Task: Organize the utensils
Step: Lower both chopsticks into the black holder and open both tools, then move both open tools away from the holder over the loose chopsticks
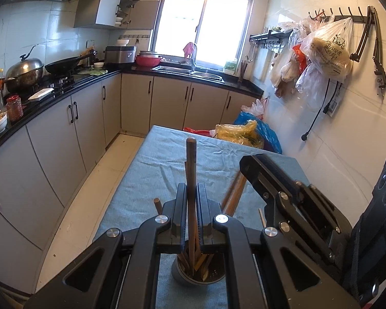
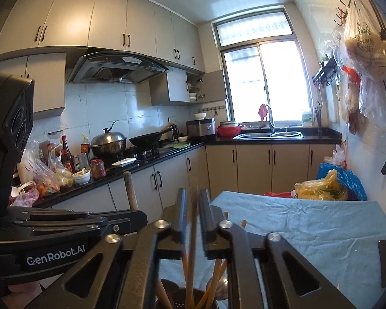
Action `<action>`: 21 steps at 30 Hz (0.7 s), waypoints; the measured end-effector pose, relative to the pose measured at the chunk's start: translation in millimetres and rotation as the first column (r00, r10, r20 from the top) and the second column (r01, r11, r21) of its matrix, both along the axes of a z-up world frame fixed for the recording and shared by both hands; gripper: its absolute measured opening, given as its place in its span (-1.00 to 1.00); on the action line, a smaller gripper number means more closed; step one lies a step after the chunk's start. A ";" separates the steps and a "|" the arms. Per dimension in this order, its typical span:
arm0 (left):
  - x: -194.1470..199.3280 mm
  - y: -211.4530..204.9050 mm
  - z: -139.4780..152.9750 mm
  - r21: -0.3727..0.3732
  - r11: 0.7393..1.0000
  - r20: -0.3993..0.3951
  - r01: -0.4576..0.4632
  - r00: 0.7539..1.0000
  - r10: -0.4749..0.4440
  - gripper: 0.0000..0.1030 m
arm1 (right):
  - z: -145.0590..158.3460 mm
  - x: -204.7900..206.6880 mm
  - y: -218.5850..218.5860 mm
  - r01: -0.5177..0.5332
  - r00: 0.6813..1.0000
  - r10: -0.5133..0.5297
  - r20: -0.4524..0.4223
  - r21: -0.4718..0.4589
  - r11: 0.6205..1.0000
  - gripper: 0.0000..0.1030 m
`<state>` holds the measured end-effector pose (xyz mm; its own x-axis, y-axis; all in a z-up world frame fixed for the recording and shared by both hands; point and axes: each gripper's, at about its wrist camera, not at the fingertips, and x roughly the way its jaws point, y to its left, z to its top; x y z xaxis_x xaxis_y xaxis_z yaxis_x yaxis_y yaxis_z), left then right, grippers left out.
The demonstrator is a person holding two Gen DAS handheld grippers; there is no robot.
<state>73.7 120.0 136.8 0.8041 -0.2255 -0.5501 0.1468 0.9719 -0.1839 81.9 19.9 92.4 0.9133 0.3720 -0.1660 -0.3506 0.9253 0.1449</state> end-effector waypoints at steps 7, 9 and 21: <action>-4.2 0.3 1.4 -0.005 1.000 0.001 0.002 1.000 -0.002 -0.87 | 11.4 -7.5 -16.9 0.021 1.000 -0.023 0.021 0.057 0.998 -0.33; -6.4 -0.3 2.0 -0.004 1.000 0.005 0.000 1.000 0.000 -0.87 | 15.9 -13.3 -21.4 0.035 0.999 -0.037 0.036 0.073 0.997 -0.33; -21.3 -5.9 7.9 0.015 1.000 0.039 -0.002 0.999 0.002 -0.77 | 21.0 -41.6 -61.7 0.078 0.996 -0.083 0.026 0.159 0.984 -0.27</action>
<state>52.4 114.2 144.7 0.8252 -0.2160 -0.5220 0.1516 0.9748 -0.1636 40.3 -41.8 113.4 0.9451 0.3166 -0.0810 -0.2831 0.9170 0.2810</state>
